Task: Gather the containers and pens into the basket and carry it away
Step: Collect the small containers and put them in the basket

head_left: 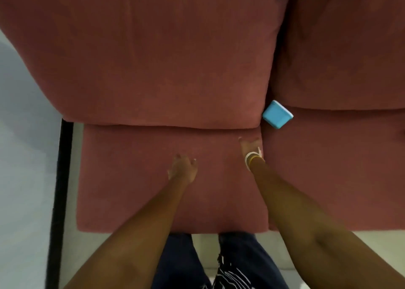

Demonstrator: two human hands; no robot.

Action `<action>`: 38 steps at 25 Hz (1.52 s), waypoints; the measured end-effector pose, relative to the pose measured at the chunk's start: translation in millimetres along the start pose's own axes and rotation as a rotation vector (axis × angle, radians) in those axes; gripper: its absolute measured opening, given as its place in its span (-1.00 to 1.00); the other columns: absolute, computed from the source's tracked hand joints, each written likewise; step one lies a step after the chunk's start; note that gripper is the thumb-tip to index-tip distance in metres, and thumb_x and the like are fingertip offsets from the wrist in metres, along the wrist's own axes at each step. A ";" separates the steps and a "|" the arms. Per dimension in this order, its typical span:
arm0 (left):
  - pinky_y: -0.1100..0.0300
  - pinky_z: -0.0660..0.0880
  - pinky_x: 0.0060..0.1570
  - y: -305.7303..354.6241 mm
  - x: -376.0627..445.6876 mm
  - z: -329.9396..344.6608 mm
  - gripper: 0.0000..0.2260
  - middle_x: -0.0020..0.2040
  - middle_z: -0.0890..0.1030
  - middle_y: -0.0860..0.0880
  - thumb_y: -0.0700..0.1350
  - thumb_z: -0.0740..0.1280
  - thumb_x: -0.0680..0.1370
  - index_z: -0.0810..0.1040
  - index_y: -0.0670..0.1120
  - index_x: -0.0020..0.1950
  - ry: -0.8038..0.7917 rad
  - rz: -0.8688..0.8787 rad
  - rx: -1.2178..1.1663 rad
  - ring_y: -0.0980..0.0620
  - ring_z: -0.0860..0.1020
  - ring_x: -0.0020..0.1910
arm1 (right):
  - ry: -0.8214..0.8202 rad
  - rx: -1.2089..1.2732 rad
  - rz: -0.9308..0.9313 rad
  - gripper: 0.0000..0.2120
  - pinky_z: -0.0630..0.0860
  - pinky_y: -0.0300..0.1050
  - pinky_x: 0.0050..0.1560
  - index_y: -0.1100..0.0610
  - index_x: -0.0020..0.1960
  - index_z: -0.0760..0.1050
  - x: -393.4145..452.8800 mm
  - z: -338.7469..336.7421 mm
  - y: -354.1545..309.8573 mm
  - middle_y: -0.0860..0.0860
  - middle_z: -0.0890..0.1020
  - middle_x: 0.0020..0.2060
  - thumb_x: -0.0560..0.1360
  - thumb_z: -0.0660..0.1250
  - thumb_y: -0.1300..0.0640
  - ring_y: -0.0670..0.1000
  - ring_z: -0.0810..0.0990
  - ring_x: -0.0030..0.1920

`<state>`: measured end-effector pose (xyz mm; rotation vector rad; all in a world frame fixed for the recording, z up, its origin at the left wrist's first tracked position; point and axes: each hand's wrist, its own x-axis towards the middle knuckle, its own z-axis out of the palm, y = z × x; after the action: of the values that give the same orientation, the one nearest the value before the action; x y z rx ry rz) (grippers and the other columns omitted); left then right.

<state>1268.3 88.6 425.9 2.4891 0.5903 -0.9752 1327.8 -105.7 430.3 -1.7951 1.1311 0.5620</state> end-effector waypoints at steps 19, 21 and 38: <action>0.07 0.32 0.39 130.0 -15.1 80.7 -0.52 0.47 0.36 -0.19 0.01 0.18 0.64 0.27 -0.18 0.50 -0.103 -0.059 -0.264 -0.18 0.37 0.43 | -0.387 0.837 0.443 -0.66 0.54 -0.09 -0.25 0.15 0.16 0.40 112.8 -99.6 4.9 0.13 0.51 -0.07 0.43 0.24 0.05 0.13 0.54 -0.11; 0.09 0.31 0.39 131.1 -20.2 80.1 -0.53 0.47 0.37 -0.17 0.02 0.18 0.63 0.30 -0.17 0.49 -0.132 -0.038 -0.220 -0.16 0.36 0.43 | -0.429 0.829 0.464 -0.68 0.52 -0.20 -0.33 0.10 0.15 0.43 86.8 -96.8 44.9 0.07 0.54 -0.16 0.43 0.25 0.02 0.06 0.57 -0.22; -0.12 0.30 0.41 -72.5 -88.9 108.9 -0.43 0.51 0.26 -0.19 -0.08 0.23 0.59 0.11 -0.12 0.55 -0.358 0.588 0.779 -0.22 0.29 0.46 | -0.041 1.433 0.629 -0.55 0.63 0.03 -0.18 0.27 0.32 0.36 -179.7 64.8 337.8 0.22 0.49 0.27 0.46 0.37 0.31 0.22 0.51 0.23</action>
<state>1113.1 72.8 399.8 2.7018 -0.7378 -1.5232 952.2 -21.8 380.3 -0.1927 1.4716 0.0180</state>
